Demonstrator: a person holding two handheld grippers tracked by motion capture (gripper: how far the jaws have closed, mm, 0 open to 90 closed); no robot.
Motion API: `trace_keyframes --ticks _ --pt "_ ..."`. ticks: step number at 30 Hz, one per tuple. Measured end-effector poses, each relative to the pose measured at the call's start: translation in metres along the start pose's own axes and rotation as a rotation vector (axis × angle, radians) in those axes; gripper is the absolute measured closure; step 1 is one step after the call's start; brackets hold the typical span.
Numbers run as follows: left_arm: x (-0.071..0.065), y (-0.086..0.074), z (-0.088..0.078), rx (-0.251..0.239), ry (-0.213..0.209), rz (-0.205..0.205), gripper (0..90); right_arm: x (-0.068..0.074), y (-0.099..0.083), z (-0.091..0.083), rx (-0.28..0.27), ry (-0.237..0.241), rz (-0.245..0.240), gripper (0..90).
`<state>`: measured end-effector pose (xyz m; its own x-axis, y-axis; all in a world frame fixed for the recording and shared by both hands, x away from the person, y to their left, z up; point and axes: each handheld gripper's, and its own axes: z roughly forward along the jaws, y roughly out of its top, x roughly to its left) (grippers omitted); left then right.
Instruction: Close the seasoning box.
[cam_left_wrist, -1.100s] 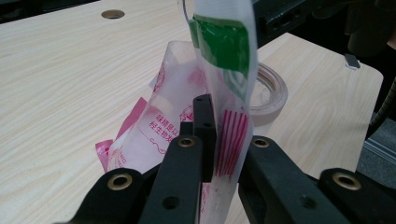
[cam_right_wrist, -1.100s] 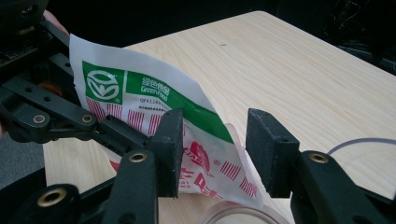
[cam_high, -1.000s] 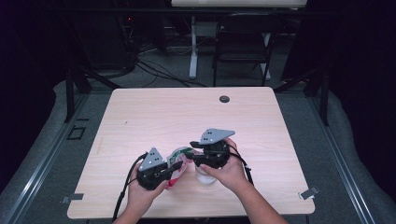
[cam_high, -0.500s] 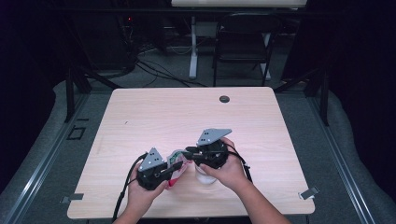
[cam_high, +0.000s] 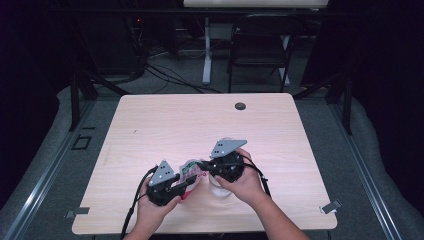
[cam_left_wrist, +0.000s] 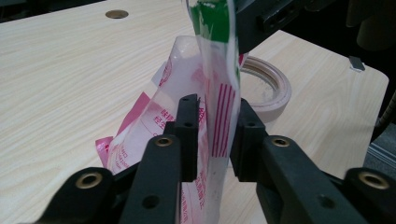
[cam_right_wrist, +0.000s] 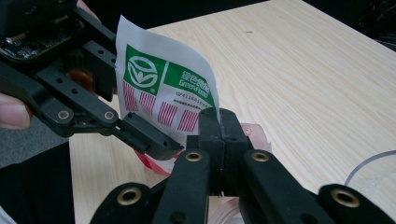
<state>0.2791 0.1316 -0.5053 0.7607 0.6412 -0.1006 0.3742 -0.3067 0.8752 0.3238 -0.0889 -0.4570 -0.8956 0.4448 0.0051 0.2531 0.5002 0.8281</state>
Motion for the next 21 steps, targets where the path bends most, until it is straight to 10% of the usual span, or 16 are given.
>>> trace_keyframes --ticks 12,21 --pt "0.004 -0.016 0.008 0.017 0.086 -0.023 46.7 0.005 -0.003 0.000 -0.044 -0.007 0.001 90.0" --pt "0.009 -0.035 0.017 0.061 0.101 -0.073 44.9 0.010 -0.004 0.001 -0.094 -0.010 -0.019 90.0"
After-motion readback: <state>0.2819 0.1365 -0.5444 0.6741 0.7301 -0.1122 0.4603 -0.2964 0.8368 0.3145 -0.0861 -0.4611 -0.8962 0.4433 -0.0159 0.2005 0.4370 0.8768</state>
